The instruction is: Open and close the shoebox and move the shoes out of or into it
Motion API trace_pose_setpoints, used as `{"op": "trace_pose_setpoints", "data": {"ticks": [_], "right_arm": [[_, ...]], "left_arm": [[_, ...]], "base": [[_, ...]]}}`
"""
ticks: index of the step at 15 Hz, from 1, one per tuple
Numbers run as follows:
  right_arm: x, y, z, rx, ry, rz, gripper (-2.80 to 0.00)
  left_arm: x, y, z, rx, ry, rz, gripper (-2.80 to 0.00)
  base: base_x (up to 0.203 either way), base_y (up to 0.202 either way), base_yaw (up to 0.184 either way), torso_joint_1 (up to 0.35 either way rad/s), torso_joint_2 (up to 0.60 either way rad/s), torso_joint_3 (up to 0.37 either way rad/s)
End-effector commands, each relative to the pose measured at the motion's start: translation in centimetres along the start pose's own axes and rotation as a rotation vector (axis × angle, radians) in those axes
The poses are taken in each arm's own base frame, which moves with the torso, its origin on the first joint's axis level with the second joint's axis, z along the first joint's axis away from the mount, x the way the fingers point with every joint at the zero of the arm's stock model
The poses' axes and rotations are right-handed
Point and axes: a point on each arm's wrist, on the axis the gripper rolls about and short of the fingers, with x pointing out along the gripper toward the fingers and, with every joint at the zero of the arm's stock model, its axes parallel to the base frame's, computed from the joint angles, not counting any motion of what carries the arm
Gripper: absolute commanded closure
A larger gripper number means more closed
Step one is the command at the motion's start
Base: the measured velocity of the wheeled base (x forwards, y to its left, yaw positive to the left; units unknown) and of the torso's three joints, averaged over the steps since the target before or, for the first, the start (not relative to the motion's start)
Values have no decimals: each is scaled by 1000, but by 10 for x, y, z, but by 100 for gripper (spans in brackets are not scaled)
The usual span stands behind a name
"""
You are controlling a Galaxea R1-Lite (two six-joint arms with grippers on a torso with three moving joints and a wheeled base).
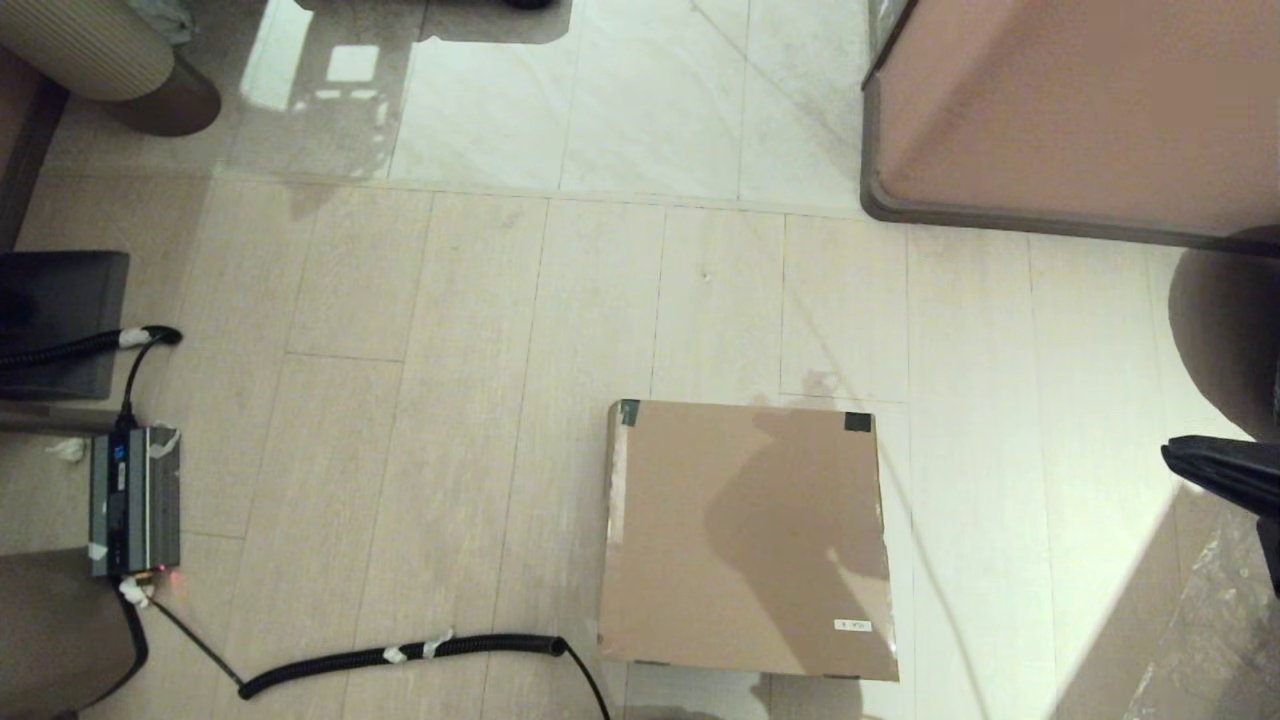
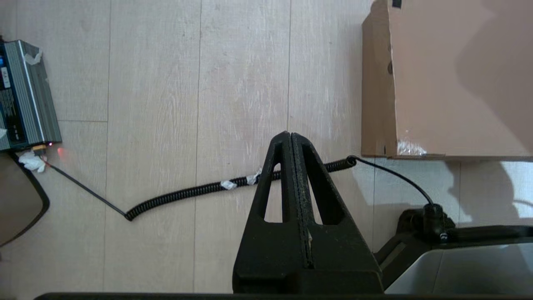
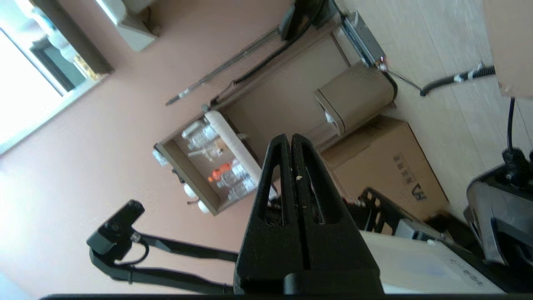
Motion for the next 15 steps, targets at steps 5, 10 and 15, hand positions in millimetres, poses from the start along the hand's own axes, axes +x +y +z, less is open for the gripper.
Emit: {"op": "trace_pose_setpoints", "data": {"ticks": [5,10,15], "right_arm": [[-20,-14,-10,147,-184,-50,0],[-22,-48,-49,234,-442,-353,0],[-19,-57,-107,-489,-318,-909,0]], "left_arm": [[0,0,0,0,-1,0,0],[0,0,0,-2,-1,0,0],[0,0,0,-2,-1,0,0]], "base": [[0,0,0,0,0,0],[0,0,0,0,0,0],[0,0,0,0,0,0]]}}
